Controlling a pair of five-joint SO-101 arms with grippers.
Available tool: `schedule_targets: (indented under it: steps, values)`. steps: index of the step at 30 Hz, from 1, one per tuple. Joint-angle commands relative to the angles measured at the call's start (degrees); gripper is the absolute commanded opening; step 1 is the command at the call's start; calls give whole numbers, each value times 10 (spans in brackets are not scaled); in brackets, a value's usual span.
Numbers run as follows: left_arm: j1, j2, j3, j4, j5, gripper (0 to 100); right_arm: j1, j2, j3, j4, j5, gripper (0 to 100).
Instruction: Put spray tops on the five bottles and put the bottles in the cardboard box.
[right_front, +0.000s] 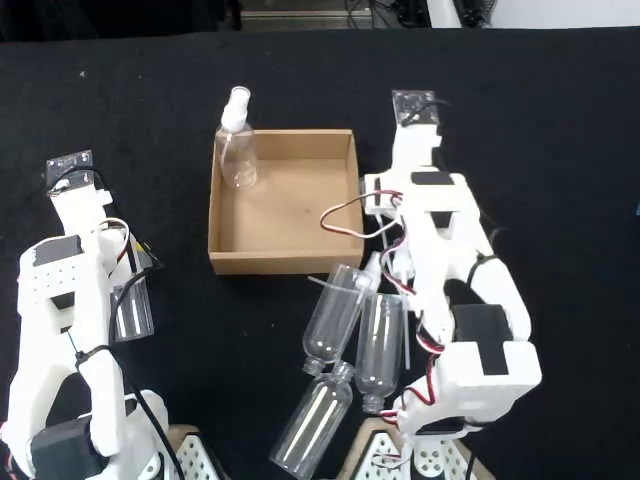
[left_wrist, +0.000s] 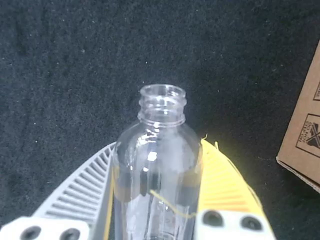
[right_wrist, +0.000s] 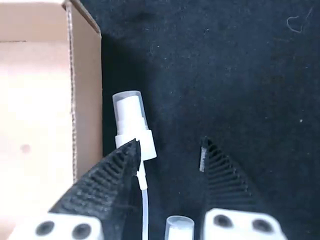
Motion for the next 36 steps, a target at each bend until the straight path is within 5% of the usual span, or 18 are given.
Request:
schedule_targets:
  steps: [1,36]
  values:
    - [7,-21,-7,-9,5,47,-9,-7,-31,1,1,181]
    - [4,-19,-7,-8,5,47,6,40,-60,3,4,181]
